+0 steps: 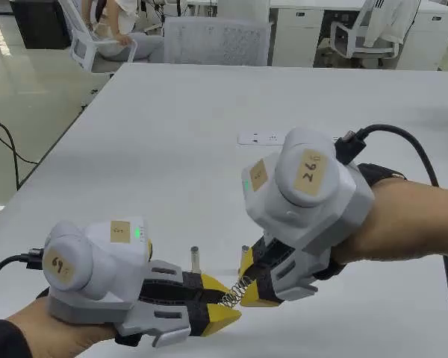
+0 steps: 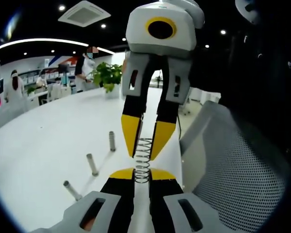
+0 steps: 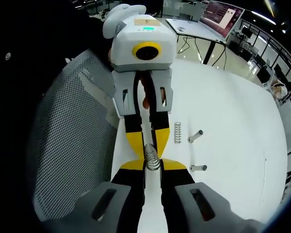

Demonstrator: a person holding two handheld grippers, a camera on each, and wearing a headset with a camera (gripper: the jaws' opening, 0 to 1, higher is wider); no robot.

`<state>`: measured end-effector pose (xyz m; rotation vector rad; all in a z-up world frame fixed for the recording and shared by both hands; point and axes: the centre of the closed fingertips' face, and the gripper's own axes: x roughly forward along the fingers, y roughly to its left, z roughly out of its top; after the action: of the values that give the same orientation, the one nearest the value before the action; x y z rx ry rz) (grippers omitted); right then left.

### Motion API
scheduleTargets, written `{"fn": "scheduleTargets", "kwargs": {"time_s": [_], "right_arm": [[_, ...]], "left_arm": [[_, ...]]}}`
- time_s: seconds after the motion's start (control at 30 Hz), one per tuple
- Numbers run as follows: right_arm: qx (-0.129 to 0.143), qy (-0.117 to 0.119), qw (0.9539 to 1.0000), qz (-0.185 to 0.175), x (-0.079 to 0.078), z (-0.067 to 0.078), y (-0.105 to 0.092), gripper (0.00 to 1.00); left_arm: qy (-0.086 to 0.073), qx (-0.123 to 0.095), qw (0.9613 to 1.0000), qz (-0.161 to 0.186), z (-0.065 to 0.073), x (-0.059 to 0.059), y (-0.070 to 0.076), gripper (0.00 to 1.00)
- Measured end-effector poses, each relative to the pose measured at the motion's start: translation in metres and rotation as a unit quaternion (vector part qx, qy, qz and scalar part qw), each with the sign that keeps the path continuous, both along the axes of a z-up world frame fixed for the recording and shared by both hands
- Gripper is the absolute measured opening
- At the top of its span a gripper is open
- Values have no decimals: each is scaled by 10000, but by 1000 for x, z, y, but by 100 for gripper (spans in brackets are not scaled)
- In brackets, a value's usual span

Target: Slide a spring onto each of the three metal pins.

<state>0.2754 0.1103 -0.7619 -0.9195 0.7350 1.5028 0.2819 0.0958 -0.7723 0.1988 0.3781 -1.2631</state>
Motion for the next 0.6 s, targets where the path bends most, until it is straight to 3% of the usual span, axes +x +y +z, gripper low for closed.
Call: {"fn": "scheduleTargets", "kwargs": {"time_s": [0.17, 0.6], "right_arm": [[106, 21, 9999, 77, -5, 8, 7, 8], [125, 129, 9998, 11, -3, 6, 11, 9]], "left_arm": [[-32, -31, 10000, -40, 2, -1, -2, 3], [-61, -26, 10000, -32, 1, 0, -1, 2]]}}
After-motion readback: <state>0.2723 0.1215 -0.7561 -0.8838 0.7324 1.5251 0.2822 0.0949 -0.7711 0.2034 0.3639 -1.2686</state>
